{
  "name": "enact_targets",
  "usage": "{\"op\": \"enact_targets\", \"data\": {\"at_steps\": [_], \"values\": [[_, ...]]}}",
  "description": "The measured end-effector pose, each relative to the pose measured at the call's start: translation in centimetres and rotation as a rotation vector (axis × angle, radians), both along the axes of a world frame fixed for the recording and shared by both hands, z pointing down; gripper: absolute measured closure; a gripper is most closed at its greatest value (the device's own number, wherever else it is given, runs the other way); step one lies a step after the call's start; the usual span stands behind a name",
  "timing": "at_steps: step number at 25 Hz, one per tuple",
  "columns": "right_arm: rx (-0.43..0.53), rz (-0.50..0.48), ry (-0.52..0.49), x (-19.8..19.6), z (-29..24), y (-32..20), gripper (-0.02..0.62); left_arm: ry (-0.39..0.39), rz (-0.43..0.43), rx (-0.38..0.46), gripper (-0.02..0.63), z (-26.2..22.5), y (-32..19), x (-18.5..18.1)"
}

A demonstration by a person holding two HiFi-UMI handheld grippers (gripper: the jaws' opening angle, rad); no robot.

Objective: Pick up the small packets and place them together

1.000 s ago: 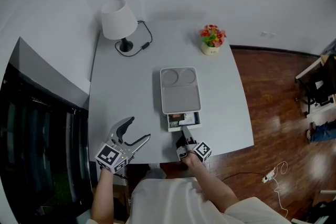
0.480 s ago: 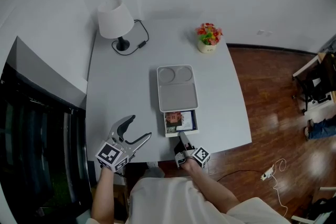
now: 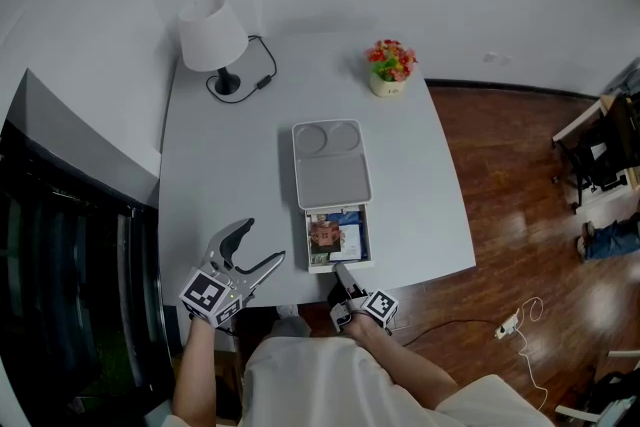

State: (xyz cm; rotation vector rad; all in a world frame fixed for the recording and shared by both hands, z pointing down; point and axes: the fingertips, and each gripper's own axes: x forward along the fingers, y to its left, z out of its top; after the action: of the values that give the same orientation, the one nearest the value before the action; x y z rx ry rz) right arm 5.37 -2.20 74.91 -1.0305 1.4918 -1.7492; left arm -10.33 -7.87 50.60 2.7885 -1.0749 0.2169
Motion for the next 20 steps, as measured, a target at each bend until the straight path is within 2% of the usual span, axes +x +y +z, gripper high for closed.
{"op": "enact_targets", "data": {"at_steps": [20], "values": [[-0.066, -0.115, 0.035, 0.1, 1.4, 5.0, 0.42, 0.019, 0.012, 0.017, 0.249, -0.3, 0.3, 1.1]]}}
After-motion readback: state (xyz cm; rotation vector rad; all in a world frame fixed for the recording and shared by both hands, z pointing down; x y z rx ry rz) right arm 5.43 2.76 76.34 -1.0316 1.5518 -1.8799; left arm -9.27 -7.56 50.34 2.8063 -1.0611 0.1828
